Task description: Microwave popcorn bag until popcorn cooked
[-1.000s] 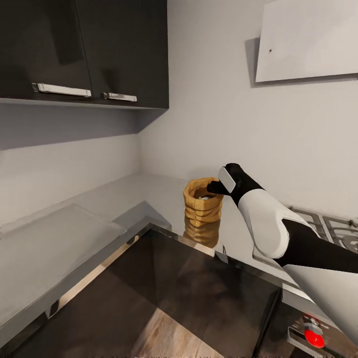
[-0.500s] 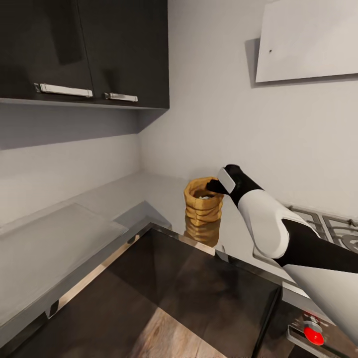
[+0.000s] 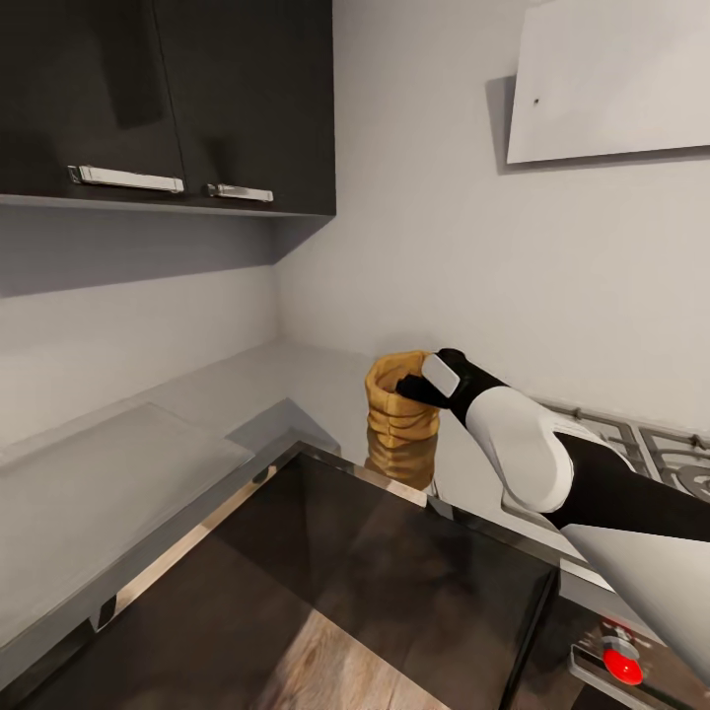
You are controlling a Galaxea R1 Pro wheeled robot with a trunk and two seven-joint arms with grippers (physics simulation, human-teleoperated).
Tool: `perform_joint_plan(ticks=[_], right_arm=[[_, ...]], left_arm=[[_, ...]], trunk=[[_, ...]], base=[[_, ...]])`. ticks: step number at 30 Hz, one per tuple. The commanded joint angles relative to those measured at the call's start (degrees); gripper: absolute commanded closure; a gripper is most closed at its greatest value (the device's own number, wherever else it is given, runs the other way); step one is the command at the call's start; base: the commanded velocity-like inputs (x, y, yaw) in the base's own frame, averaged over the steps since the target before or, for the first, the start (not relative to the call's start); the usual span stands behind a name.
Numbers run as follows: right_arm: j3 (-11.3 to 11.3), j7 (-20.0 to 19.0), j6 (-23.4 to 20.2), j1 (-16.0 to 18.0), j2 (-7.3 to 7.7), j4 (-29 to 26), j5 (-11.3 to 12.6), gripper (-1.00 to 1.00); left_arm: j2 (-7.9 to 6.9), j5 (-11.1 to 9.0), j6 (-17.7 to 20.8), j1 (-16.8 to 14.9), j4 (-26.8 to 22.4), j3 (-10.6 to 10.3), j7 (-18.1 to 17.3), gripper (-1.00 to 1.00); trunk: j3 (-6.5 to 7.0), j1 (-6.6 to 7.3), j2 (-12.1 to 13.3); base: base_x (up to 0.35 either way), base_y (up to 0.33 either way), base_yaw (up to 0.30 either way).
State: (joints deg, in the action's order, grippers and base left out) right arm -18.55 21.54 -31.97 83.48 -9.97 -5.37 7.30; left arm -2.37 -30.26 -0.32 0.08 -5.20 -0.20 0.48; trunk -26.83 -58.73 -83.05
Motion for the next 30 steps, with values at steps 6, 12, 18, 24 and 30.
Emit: perform_joint_plan(ticks=[6,12,18,24,30], right_arm=[[0.0,0.8,0.6,0.0,-0.03,-0.5,0.5,-1.00],[0.0,0.9,3.0,0.0,-0.03,-0.4,0.5,1.00],[0.0,0.9,3.0,0.0,-0.03,-0.4,0.4,1.00],[-0.1,0.4,2.3,0.0,-0.03,-1.2,0.8,1.00],[-0.2,0.3,-6.4,0.0,-0.03,-13.6,0.8,1.00]], left_arm=[[0.00,-0.2,0.0,0.0,-0.1,0.0,0.1,-1.00],[0.00,-0.2,0.0,0.0,-0.1,0.0,0.0,-1.00],[0.00,-0.2,0.0,0.0,-0.1,0.0,0.0,-1.00],[0.00,-0.2,0.0,0.0,-0.1,0.0,0.1,-1.00],[0.00,-0.2,0.0,0.0,-0.1,0.0,0.1,-1.00]], trunk=[[-0.06,0.00,0.0],[-0.06,0.00,0.0],[-0.06,0.00,0.0],[-0.06,0.00,0.0],[-0.06,0.00,0.0]], base=[[0.000,0.000,0.000],[0.000,0.000,0.000],[0.000,0.000,0.000],[0.000,0.000,0.000],[0.000,0.000,0.000]])
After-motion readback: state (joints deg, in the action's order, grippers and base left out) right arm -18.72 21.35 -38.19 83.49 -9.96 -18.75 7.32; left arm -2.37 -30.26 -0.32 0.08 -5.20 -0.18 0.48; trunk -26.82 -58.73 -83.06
